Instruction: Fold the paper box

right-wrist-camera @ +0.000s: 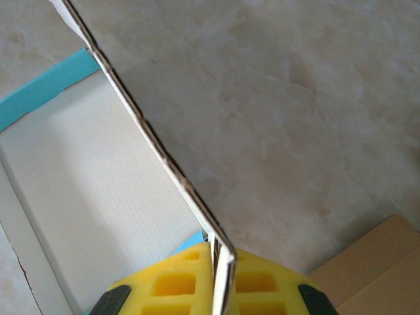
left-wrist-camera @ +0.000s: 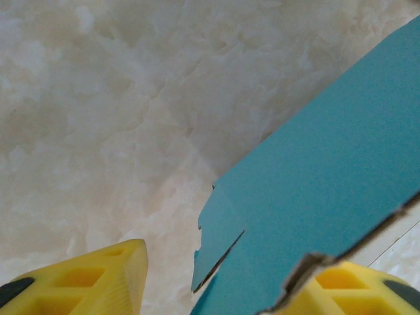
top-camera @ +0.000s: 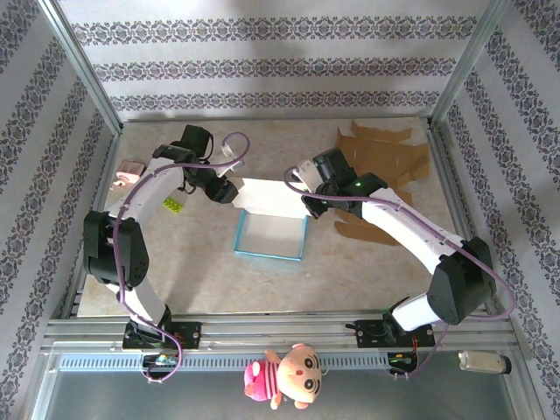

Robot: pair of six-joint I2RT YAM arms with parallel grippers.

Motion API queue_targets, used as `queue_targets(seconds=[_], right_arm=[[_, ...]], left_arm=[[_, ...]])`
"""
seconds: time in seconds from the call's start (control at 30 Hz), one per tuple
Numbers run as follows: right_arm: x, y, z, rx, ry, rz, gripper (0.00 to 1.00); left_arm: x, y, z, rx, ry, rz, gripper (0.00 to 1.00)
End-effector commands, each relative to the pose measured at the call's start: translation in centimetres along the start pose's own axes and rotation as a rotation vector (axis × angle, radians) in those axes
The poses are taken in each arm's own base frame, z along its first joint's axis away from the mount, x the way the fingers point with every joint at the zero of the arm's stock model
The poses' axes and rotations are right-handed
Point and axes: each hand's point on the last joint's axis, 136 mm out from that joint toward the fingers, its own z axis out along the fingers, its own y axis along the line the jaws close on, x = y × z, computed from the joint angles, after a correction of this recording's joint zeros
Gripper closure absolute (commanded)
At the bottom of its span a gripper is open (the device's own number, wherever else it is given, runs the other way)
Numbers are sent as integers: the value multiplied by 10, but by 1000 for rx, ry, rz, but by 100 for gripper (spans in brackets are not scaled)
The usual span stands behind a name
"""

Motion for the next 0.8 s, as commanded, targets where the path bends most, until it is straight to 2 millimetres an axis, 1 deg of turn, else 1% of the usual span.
queue_targets(seconds=[0.0,0.23,0.33,0.4,0.43,0.53,0.6,0.67,0.77], right_arm=[[-8,-1,-3,-2,-10,-8,100],[-7,-1,-3,0,-2,-5,100],[-9,-3,-3,14,-9,-3,100],[-15,-10,-2,50,-21,26,100],[-19,-14,-2,70,-31,46,100],[-41,-33,2,182,-76,141,100],[-57,-44,6,244,-106,189,100],[-70,-52,11,279,-128,236,100],[-86,-62,18,309,-160,329,100]], left_arm=[[-19,-1,-1,16,-50,26,54],[-27,-2,1,36,-60,24,74],[-26,-3,3,33,-51,22,87],[-26,-1,4,18,-44,12,96],[-28,1,4,2,-45,4,99],[-41,16,4,-103,-75,-71,100],[-57,29,-1,-183,-127,-156,100],[-70,42,-7,-267,-176,-244,100],[-86,52,-15,-364,-236,-328,100]])
